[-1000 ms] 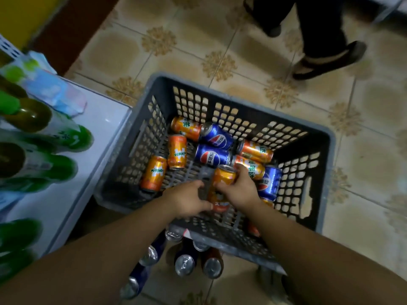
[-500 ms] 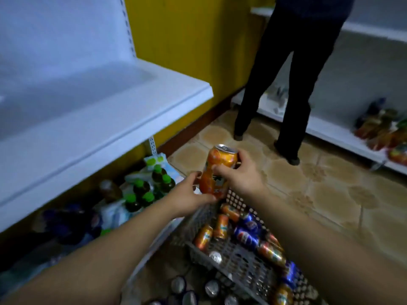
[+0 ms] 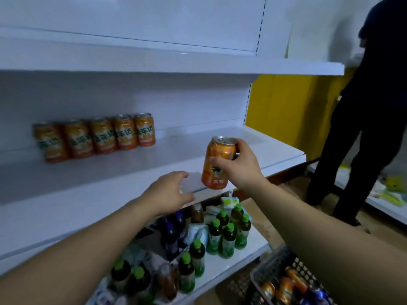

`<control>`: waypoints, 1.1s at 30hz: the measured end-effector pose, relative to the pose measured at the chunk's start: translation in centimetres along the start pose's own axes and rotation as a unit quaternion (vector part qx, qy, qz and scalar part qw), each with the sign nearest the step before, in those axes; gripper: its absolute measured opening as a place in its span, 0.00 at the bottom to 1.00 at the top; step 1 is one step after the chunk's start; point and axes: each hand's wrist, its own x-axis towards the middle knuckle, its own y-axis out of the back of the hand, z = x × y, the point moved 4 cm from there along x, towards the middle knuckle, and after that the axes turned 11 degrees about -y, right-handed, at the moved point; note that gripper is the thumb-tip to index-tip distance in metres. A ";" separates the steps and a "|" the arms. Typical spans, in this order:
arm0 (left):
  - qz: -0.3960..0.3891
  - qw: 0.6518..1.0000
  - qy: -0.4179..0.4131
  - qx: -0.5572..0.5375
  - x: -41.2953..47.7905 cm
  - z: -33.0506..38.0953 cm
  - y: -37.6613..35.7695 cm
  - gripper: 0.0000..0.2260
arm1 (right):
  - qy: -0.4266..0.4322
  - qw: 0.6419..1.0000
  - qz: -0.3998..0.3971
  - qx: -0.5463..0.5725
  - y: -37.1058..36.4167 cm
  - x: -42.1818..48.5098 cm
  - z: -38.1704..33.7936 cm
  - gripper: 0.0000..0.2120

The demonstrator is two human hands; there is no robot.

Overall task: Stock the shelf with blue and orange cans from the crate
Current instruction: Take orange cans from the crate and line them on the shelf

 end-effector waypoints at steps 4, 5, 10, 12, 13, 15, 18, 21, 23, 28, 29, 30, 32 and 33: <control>-0.040 0.990 0.078 0.107 -4.2 -6.4 2.6 0.33 | 0.005 0.999 -0.041 -0.006 -4.8 -0.8 -1.6 0.29; -0.047 0.987 0.092 0.125 -5.1 -7.6 3.2 0.33 | 0.007 0.999 -0.049 -0.009 -5.9 -1.0 -1.9 0.28; -0.051 0.975 0.146 0.163 -9.0 -12.1 6.0 0.33 | 0.020 0.995 -0.087 -0.033 -10.5 -0.7 -2.7 0.27; -0.045 0.971 0.172 0.160 -10.8 -13.9 7.1 0.34 | 0.028 0.994 -0.095 -0.035 -12.0 -0.5 -3.1 0.26; -0.044 0.970 0.182 0.158 -11.8 -14.7 7.5 0.34 | 0.033 0.994 -0.098 -0.035 -12.7 -0.4 -3.3 0.26; -0.047 0.967 0.195 0.156 -13.4 -15.8 8.1 0.35 | 0.044 0.993 -0.105 -0.036 -14.3 -0.1 -3.6 0.25; -0.047 0.965 0.209 0.152 -15.3 -16.9 8.9 0.34 | 0.061 0.989 -0.124 -0.045 -16.9 0.0 -4.3 0.24; -0.040 0.960 0.236 0.147 -17.5 -18.5 10.1 0.34 | 0.069 0.984 -0.159 -0.048 -19.9 -0.1 -5.2 0.28; -0.026 0.959 0.249 0.135 -18.8 -19.4 10.5 0.33 | 0.085 0.976 -0.189 -0.064 -22.1 -0.4 -6.0 0.31; 0.011 0.960 0.246 0.135 -19.6 -19.7 9.9 0.31 | 0.139 0.953 -0.226 -0.143 -27.6 -1.8 -7.4 0.36; 0.019 0.960 0.246 0.135 -19.6 -19.7 9.9 0.31 | 0.144 0.952 -0.231 -0.139 -28.6 -2.1 -7.5 0.36; 0.027 0.960 0.246 0.133 -19.6 -19.7 10.0 0.31 | 0.149 0.952 -0.234 -0.131 -29.5 -2.4 -7.6 0.36; 0.032 0.960 0.247 0.131 -19.7 -19.7 10.1 0.31 | 0.154 0.953 -0.236 -0.111 -31.1 -2.7 -7.7 0.36; 0.033 0.959 0.247 0.132 -19.7 -19.6 10.1 0.32 | 0.159 0.953 -0.234 -0.106 -31.8 -2.9 -7.7 0.37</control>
